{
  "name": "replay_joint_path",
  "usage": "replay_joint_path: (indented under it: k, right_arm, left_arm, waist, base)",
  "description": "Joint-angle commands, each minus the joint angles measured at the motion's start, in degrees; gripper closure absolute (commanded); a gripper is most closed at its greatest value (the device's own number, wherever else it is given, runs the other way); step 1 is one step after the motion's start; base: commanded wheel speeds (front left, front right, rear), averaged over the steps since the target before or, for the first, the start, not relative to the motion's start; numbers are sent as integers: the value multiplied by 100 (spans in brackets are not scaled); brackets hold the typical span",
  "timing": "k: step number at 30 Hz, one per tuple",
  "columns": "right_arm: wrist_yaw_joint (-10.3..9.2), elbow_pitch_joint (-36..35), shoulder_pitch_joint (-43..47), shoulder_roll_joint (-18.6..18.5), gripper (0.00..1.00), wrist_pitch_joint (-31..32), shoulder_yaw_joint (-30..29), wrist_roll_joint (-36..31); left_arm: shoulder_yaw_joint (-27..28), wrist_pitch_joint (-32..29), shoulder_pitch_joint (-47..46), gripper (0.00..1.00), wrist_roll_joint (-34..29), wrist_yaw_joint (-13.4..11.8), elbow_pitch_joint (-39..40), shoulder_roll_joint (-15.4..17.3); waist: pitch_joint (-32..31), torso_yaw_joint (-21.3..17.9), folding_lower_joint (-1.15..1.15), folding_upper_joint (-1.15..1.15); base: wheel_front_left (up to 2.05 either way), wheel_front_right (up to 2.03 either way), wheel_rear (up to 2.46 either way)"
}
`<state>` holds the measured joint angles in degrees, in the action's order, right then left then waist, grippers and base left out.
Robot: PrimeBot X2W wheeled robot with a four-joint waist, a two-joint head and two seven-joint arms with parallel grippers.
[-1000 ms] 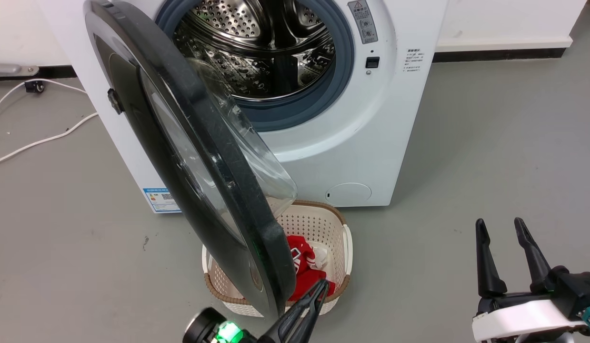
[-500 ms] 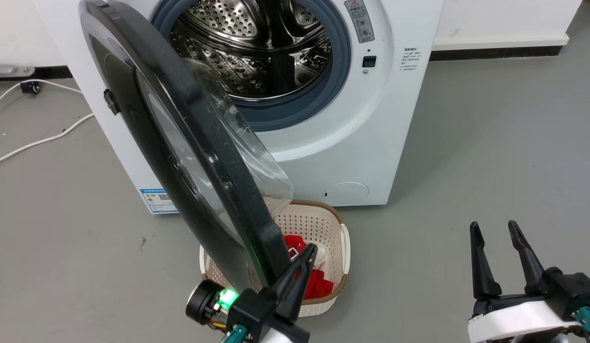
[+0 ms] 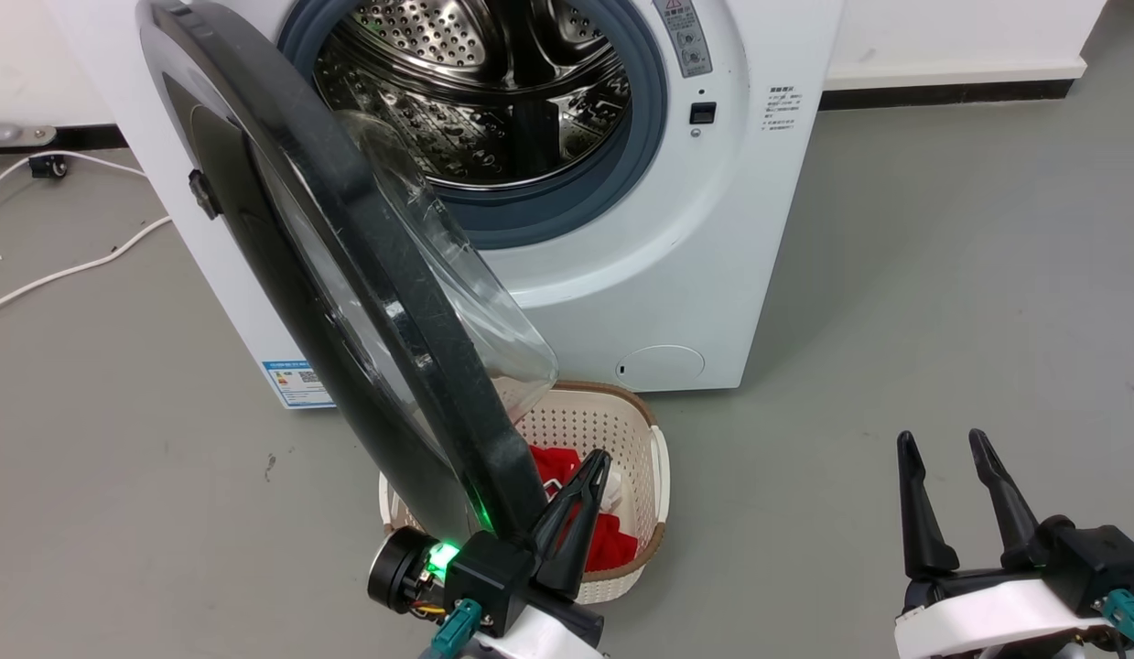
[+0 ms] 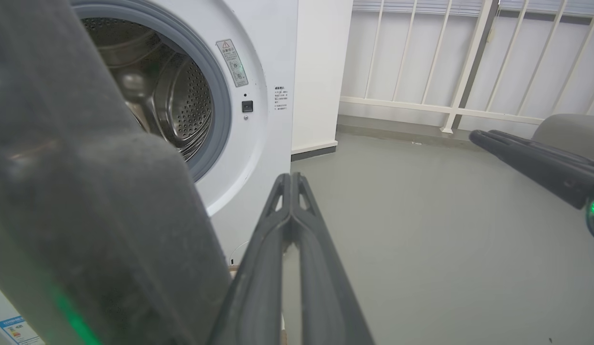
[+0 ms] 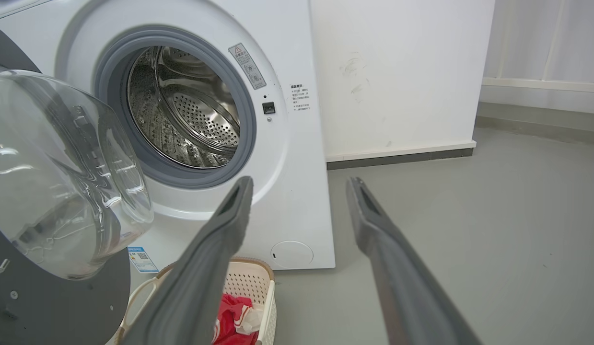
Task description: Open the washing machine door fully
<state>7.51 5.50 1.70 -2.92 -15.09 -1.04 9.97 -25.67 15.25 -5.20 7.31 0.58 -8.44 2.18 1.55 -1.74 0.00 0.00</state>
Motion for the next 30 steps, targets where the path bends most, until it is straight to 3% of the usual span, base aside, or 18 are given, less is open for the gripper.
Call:
replay_joint_path:
  k: [1, 14, 30]
  right_arm:
    - [-4, 11, -41, 9, 0, -7, 7, 44]
    - [-4, 60, 5, 10, 0, -7, 8, 137]
    - [-4, 22, -27, 8, 0, -7, -19, 119]
  left_arm:
    - [270, -19, -40, 100, 52, -158, -87, 157]
    - [453, -20, 519, 100, -133, -336, 494, 160]
    - [695, -18, 1358, 100, -223, -552, 1211, 192]
  waist:
    - [10, 24, 0, 0]
    - [31, 252, 0, 0]
    - [139, 1563, 0, 0]
  base:
    - [0, 0, 0]
    - [0, 0, 0]
    - [0, 0, 0]
